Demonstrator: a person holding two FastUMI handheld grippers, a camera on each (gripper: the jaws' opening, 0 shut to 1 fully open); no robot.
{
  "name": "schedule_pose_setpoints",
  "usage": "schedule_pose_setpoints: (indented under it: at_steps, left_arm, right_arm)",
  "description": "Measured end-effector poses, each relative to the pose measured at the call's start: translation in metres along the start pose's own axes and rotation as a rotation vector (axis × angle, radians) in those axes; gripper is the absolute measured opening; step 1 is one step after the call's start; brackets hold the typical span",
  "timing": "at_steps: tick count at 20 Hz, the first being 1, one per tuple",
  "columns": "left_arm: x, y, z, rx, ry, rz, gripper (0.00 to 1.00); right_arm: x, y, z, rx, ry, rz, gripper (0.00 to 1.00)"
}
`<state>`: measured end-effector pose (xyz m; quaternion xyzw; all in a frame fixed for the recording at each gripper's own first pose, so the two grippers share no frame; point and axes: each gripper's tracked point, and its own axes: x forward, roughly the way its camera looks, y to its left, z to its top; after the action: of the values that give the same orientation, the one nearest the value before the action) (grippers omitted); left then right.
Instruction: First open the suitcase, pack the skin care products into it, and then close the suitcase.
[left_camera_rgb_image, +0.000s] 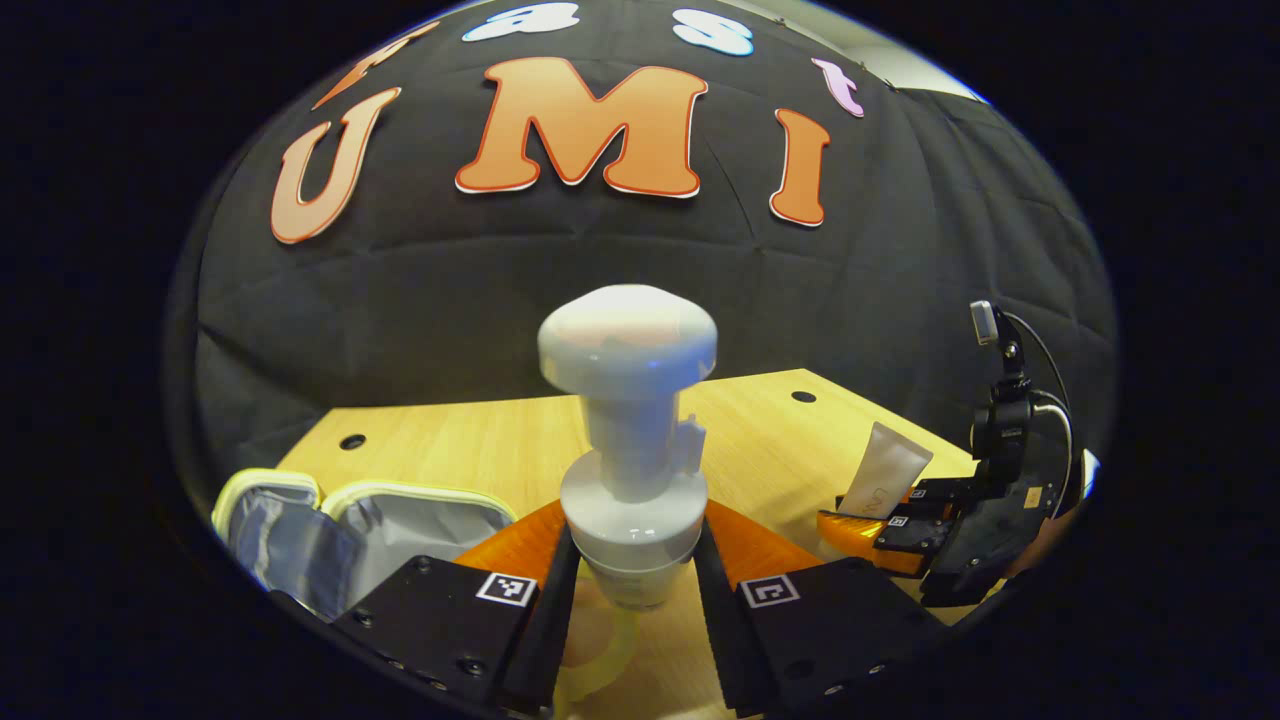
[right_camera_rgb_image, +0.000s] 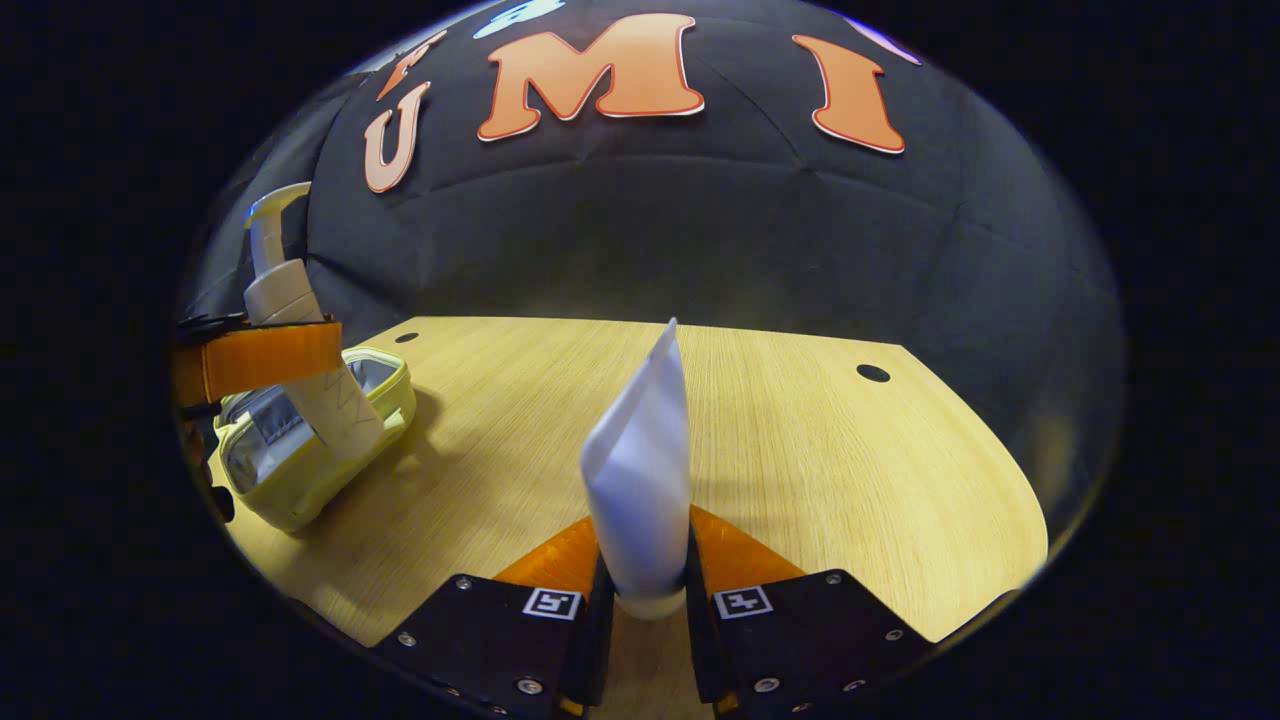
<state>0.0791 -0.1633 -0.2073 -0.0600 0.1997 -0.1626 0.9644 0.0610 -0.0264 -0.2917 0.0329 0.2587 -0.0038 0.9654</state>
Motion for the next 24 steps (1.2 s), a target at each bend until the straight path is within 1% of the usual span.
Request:
schedule_pose_setpoints:
  at_steps: [3, 4, 5, 7, 9, 14, 17, 20, 22, 24]
  left_arm:
    - [-0.014, 0.026, 0.009, -0.024, 0.003, 0.025, 0.6]
    - [-0.018, 0.034, 0.013, -0.036, -0.002, 0.03, 0.6]
    - [-0.022, 0.045, 0.013, -0.044, 0.005, 0.043, 0.6]
    - [-0.032, 0.072, 0.015, -0.054, 0.023, 0.077, 0.59]
    - [-0.043, 0.097, 0.01, -0.043, 0.051, 0.11, 0.6]
    - [-0.063, 0.142, -0.015, -0.041, 0.164, 0.14, 0.6]
    - [-0.076, 0.162, -0.043, -0.047, 0.257, 0.148, 0.6]
    - [-0.082, 0.181, -0.067, -0.066, 0.342, 0.146, 0.6]
    - [-0.085, 0.187, -0.082, -0.087, 0.403, 0.136, 0.61]
    - [-0.087, 0.191, -0.093, -0.101, 0.454, 0.121, 0.6]
  right_arm:
    - [-0.004, 0.01, 0.015, -0.006, -0.009, 0.006, 0.33]
    - [-0.007, 0.014, 0.022, -0.007, -0.016, 0.009, 0.27]
    - [-0.009, 0.017, 0.03, -0.006, -0.024, 0.009, 0.33]
    - [-0.017, 0.029, 0.046, -0.009, -0.035, 0.012, 0.33]
    - [-0.022, 0.042, 0.061, -0.011, -0.041, 0.021, 0.33]
    - [-0.033, 0.088, 0.091, -0.032, -0.054, 0.07, 0.33]
    - [-0.039, 0.119, 0.107, -0.035, -0.061, 0.106, 0.33]
    - [-0.046, 0.147, 0.116, -0.045, -0.067, 0.14, 0.33]
    - [-0.048, 0.163, 0.123, -0.06, -0.076, 0.156, 0.33]
    - [-0.051, 0.177, 0.126, -0.069, -0.078, 0.169, 0.33]
